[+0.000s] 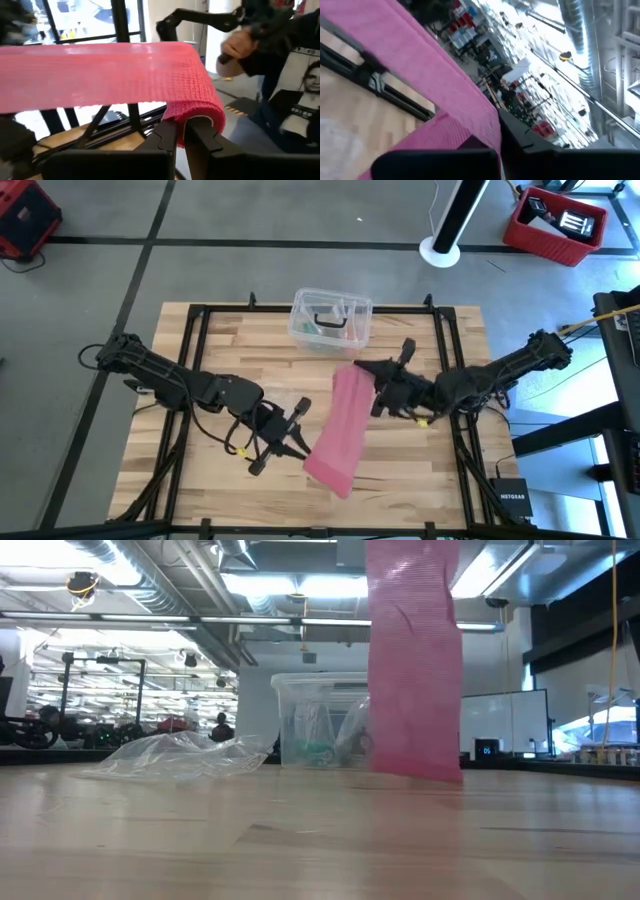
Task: Roll bandage
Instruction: Roll the pink bandage
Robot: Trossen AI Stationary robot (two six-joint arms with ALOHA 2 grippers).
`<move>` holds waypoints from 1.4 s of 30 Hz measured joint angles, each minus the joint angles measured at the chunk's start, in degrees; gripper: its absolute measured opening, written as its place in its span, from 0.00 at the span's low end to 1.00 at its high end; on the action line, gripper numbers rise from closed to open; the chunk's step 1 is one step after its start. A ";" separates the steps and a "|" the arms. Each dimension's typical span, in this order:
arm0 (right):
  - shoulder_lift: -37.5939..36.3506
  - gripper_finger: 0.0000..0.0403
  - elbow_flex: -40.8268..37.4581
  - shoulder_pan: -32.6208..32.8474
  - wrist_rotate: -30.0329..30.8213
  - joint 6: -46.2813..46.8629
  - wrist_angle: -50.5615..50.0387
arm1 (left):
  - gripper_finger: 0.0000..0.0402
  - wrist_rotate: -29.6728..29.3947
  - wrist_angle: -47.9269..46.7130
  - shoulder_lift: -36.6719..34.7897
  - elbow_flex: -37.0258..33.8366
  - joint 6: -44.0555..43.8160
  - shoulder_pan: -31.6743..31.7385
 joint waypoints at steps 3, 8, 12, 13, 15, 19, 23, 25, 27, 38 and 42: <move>0.03 0.00 3.87 -2.28 -0.82 0.61 -4.80 | 0.03 -0.04 0.02 0.44 0.00 -0.26 -0.50; 0.10 0.00 9.55 -3.39 -2.52 2.25 -8.58 | 0.03 -2.91 -3.35 0.77 0.00 -0.71 -0.70; 0.12 0.00 10.76 -3.80 -2.94 3.92 -11.81 | 0.03 -2.21 -2.62 0.74 0.00 0.51 -0.76; 0.12 0.00 10.76 -4.09 -3.03 5.19 -13.54 | 0.03 -2.17 -2.65 0.76 0.00 0.67 -0.76; 0.15 0.00 10.76 -4.70 -4.11 9.41 -17.97 | 0.03 -2.01 -2.67 0.77 0.00 1.37 -0.76; 2.21 0.00 10.63 -6.86 -9.21 19.23 -24.31 | 0.03 0.15 -1.77 0.77 0.00 2.50 -0.76; 4.12 0.00 8.95 -7.01 -9.21 24.03 -27.13 | 0.03 -2.26 -0.57 0.08 -0.02 4.83 -1.66; 4.33 0.00 7.79 -6.72 -9.06 27.07 -27.80 | 0.03 -6.69 -1.71 -1.37 -0.09 6.09 -2.56; 4.33 0.00 6.51 -5.94 -9.15 31.20 -28.10 | 0.03 -10.73 -2.25 -3.10 -0.09 7.87 -3.31; 4.56 0.01 3.02 -5.90 -16.53 44.59 -27.73 | 0.03 -35.32 -0.27 -9.22 -0.09 15.76 -4.01; 4.86 0.01 3.01 -5.59 -18.41 46.89 -25.13 | 0.03 -42.38 -0.47 -9.40 -0.09 18.03 -3.09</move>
